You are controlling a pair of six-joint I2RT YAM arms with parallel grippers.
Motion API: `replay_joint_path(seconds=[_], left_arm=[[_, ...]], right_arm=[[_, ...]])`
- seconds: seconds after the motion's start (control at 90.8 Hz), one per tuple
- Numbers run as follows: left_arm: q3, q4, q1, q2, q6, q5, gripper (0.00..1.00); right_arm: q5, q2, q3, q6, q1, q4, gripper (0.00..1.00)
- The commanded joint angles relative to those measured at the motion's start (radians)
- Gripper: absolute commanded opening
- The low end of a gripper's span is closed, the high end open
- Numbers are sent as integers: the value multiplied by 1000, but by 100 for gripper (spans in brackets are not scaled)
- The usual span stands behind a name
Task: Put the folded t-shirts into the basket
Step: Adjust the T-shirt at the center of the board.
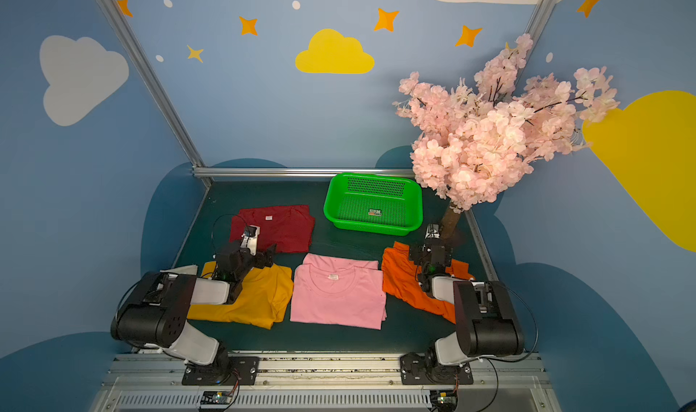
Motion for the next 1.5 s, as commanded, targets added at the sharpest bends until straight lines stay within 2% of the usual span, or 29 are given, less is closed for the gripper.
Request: replay_joint_path(seconds=[0.0, 0.837, 0.914, 0.98, 1.035, 1.079, 1.134, 1.19, 1.256, 1.377, 1.487], left_arm=[[12, 13, 1, -3, 5, 8, 100], [13, 10, 4, -4, 3, 11, 100], [4, 28, 4, -18, -5, -18, 100], [-2, -31, 4, -92, -24, -69, 100], [22, -164, 5, -207, -47, -119, 100], [51, -276, 6, -289, -89, -144, 100], [84, -401, 8, -363, -186, -126, 100], [101, -454, 5, -406, -243, -6, 99], [121, -473, -21, -415, -328, 90, 97], [185, -600, -119, -401, -431, 131, 95], [250, -779, -219, -370, -444, 149, 92]], right_arm=[[-3, -22, 18, 0, 2, 5, 98], [-4, -25, 18, 0, 2, 4, 98], [56, -50, 17, 18, 15, -2, 98], [85, -124, 37, 53, 27, -72, 98], [87, -211, 91, 71, 32, -245, 98], [81, -276, 159, 170, 27, -431, 98], [-5, -323, 214, 284, 22, -598, 96], [-94, -352, 224, 353, 46, -639, 92], [-163, -360, 214, 439, 137, -641, 89], [-118, -309, 271, 446, 356, -750, 89], [-191, -215, 322, 437, 435, -823, 87]])
